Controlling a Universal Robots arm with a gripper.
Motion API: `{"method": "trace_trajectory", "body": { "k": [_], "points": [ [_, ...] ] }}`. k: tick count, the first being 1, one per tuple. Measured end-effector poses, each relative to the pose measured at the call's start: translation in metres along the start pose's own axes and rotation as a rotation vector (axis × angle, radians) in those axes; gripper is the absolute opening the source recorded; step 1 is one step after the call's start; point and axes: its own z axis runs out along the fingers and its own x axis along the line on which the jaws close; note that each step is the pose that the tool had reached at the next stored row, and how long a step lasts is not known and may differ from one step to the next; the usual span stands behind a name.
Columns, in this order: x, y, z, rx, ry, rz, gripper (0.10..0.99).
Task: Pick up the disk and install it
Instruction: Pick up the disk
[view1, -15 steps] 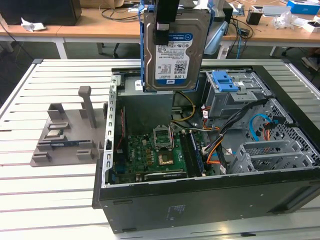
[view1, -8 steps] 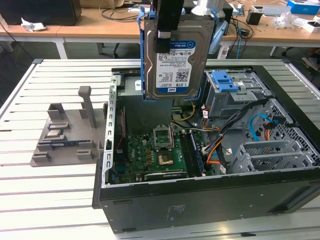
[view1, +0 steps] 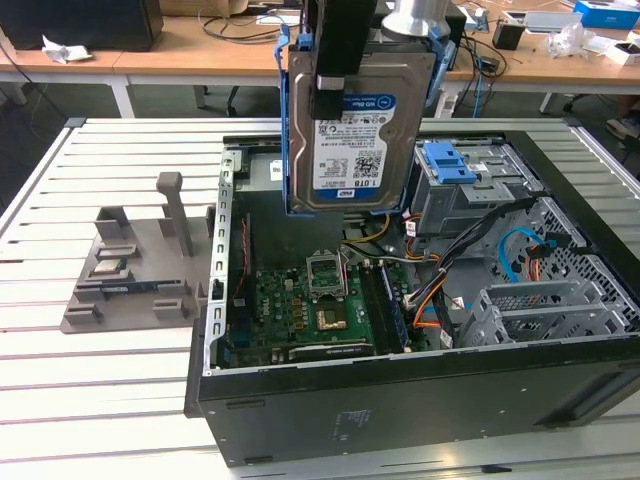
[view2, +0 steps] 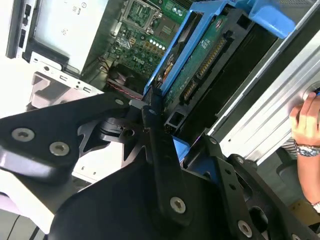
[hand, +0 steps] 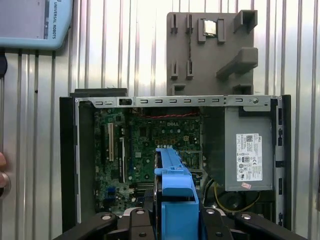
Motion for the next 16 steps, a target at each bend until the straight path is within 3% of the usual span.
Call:
{"method": "trace_trajectory", "body": {
  "k": [5,16],
  "points": [
    [0.0175,0.0004,0.0013,0.0,0.0,0.0,0.369],
    [0.0406,0.0009,0.0029,0.0,0.0,0.0,0.369]
  ]
}}
